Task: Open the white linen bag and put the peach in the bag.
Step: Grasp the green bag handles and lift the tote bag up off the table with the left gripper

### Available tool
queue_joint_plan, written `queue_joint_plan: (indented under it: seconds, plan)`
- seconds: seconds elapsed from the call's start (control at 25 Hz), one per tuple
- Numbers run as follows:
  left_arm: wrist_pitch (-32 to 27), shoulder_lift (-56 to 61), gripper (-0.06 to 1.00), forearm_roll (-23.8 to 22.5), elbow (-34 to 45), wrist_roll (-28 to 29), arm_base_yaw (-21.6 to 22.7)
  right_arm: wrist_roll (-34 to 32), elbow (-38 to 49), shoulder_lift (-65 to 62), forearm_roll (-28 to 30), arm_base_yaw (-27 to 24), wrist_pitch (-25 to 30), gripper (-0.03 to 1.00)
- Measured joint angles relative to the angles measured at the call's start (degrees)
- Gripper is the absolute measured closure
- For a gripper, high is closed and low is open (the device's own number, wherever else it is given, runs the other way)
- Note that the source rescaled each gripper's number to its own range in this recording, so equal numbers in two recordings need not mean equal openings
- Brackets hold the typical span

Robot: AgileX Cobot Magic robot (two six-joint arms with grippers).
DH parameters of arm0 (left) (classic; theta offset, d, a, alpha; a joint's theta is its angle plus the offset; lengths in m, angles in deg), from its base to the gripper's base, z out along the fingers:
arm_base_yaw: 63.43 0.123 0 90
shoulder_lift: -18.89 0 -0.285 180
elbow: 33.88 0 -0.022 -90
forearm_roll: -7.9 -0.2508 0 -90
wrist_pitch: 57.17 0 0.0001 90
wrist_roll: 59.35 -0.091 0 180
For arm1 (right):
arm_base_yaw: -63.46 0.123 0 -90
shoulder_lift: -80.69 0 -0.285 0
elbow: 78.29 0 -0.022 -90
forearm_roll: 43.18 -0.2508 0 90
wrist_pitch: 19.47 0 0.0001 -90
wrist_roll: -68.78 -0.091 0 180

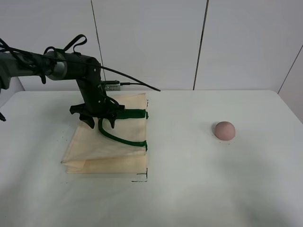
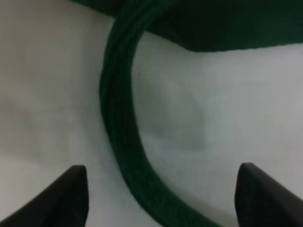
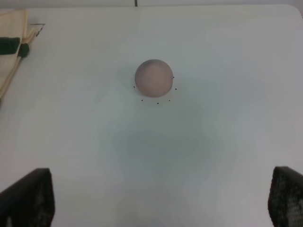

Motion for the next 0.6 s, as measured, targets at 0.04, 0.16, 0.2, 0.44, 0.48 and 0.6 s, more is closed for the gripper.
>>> queue_joint_plan:
  seconds: [0.04, 0.16, 0.2, 0.44, 0.48, 0.6]
  plan:
    - [0.55, -0.13, -0.06, 0.0, 0.0, 0.04, 0.05, 0.0, 0.0, 0.0, 0.0, 0.0, 0.0, -0.03]
    - [1.72, -0.53, -0.06, -0.04, 0.0, 0.07, 0.78, 0.0, 0.0, 0.0, 0.0, 0.0, 0.0, -0.03]
    - [1.95, -0.68, -0.06, -0.04, 0.0, 0.07, 1.02, 0.0, 0.0, 0.0, 0.0, 0.0, 0.0, -0.03]
    - [2.4, -2.22, -0.06, -0.04, 0.0, 0.07, 2.25, 0.0, 0.0, 0.0, 0.0, 0.0, 0.0, -0.03]
    - [2.4, -2.71, -0.06, 0.01, 0.0, 0.07, 2.25, 0.0, 0.0, 0.0, 0.0, 0.0, 0.0, -0.03]
    - [2.58, -3.95, -0.06, 0.06, -0.04, 0.07, 2.19, 0.0, 0.0, 0.0, 0.0, 0.0, 0.0, -0.03]
